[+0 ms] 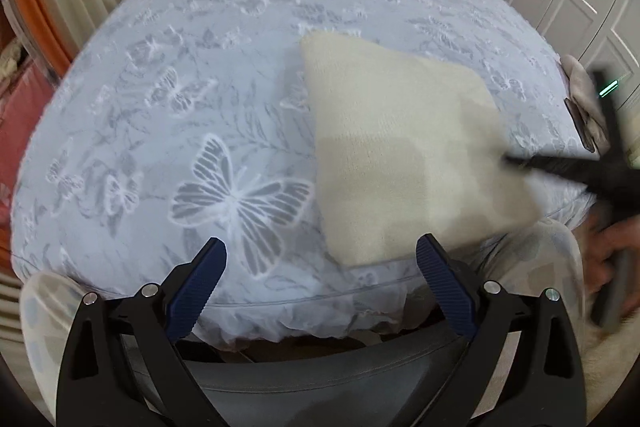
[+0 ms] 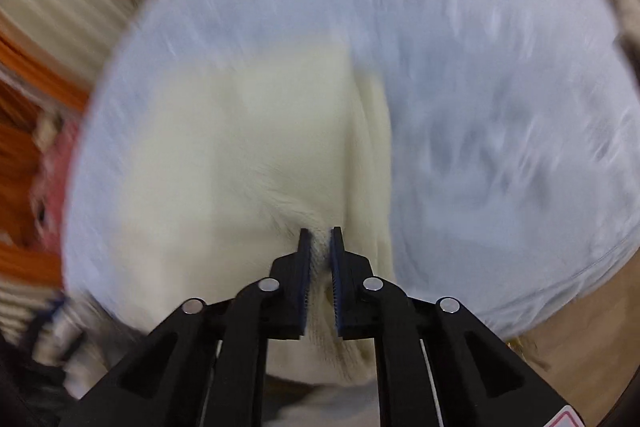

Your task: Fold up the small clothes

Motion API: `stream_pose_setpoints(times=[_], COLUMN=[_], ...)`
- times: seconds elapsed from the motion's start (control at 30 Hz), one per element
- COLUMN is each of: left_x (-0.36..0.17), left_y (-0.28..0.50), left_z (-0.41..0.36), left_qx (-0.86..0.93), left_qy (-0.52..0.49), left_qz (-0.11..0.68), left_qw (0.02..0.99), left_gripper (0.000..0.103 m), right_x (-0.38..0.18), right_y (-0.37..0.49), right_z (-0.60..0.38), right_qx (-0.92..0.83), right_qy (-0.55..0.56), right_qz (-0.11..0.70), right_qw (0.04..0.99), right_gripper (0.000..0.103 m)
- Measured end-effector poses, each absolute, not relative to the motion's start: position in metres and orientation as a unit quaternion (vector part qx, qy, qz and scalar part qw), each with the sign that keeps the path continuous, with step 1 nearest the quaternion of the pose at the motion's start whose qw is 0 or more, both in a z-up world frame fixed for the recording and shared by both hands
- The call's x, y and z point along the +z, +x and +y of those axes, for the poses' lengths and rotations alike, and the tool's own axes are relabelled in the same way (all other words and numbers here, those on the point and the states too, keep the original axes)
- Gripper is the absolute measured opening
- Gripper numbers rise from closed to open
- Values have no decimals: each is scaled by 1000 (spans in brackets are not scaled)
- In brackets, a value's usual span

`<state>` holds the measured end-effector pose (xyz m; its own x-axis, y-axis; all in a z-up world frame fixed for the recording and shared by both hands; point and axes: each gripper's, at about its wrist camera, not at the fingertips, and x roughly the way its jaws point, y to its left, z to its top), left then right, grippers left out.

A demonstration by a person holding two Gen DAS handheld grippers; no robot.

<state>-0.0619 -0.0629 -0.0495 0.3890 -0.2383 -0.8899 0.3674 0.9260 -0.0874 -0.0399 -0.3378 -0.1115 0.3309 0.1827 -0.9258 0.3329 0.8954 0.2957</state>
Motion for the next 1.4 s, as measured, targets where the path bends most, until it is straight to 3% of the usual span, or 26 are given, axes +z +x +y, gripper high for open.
stream_pose_setpoints(times=[0.07,0.17,0.23,0.3,0.47,0.53,0.8,1.37,1.4], left_x=[-53,-51,-52,-61,-93,-103,-135,-156,-155], left_y=[-57,-46,-36,-18,15,23,37,46,45], left_z=[-70,-77,-81,-88,-101,-105,-123,-122,-121], left_qx=[-193,-200,-202,-196,-177,-169,-173,-203,-203], left_qy=[59,48,33,17,-14,-19,-34,-97,-97], left_qz=[532,535,540,557,609,620,647,654,654], left_qw=[822,819,817,807,773,766,742,723,722], left_gripper=[94,94,98,98,98,98,98,98,98], right_x=[-95,-73,-68,-77,-112,-127,-150,-146,-143], right_y=[-46,-55,-55,-48,-28,-26,-26,-23,-26], right_z=[-346,-354,-357,-362,-359,-351,-363,-355,-354], right_qx=[-41,-57,-71,-73,-54,-51,-8,-7,-4], right_qy=[255,266,256,268,303,296,366,356,356], right_qz=[556,520,514,523,563,578,590,581,571], right_qw=[790,810,816,806,767,759,720,732,740], right_gripper=[14,42,65,70,71,82,97,98,91])
